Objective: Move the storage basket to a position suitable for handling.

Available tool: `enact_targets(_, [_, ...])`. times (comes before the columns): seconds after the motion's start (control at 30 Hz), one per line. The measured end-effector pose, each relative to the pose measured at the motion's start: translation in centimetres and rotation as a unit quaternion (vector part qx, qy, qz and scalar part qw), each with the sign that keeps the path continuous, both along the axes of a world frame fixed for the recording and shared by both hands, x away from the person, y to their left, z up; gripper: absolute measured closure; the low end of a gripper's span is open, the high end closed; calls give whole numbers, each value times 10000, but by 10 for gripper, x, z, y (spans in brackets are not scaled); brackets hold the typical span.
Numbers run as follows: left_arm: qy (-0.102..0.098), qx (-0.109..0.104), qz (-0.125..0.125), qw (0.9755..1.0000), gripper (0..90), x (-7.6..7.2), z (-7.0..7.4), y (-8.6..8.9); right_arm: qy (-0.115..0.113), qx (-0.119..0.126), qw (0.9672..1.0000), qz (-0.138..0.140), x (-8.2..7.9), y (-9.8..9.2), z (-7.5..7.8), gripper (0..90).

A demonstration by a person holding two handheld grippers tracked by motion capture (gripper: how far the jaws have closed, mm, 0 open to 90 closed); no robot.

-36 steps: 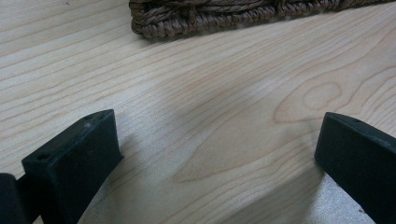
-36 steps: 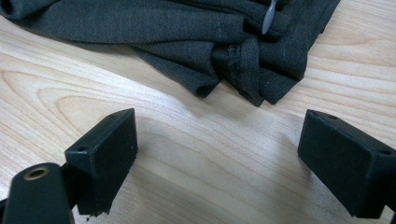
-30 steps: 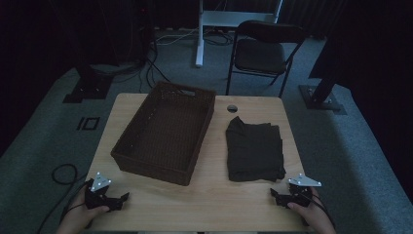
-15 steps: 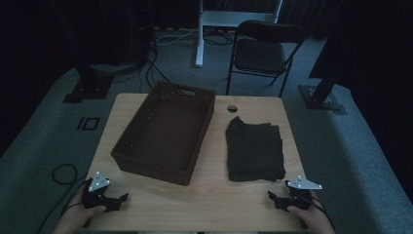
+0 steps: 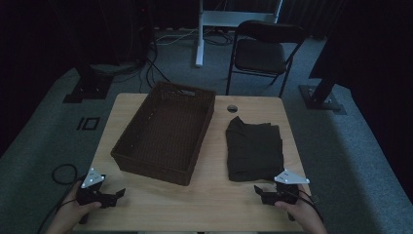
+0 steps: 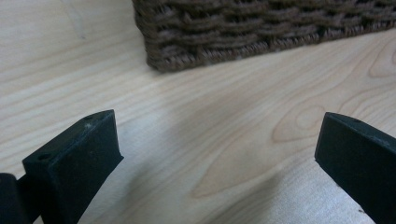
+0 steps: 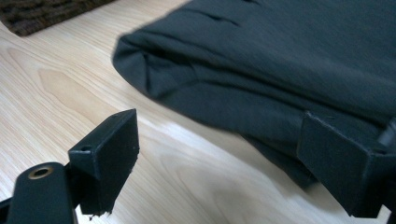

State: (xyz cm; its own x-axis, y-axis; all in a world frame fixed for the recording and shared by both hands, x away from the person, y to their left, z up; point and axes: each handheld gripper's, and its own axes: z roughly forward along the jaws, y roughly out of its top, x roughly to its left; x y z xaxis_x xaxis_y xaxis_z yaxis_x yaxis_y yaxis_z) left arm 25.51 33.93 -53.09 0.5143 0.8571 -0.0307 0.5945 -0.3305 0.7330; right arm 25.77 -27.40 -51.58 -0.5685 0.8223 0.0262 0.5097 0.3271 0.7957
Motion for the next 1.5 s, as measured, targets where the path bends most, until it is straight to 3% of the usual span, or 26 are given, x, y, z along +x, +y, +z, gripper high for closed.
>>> enact_targets(0.17, [-49, 50, 8, 10000, 3, 2, 5, 4, -58, 32, 9998, 178, 5, 17, 3, 126])
enact_targets(0.57, [-180, -196, 37, 9996, 2, 8, 14, 9, -59, 219, 9984, 510, 18, 58, 8, 126])
enact_targets(0.87, [-318, -217, -9, 9993, 2, 10, 26, 11, -61, 277, 9970, 715, 27, 86, 11, 126])
enact_targets(1.5, [-705, -542, -188, 9959, 3, 16, 61, 14, -206, 519, 9954, 783, 45, 126, 31, 127])
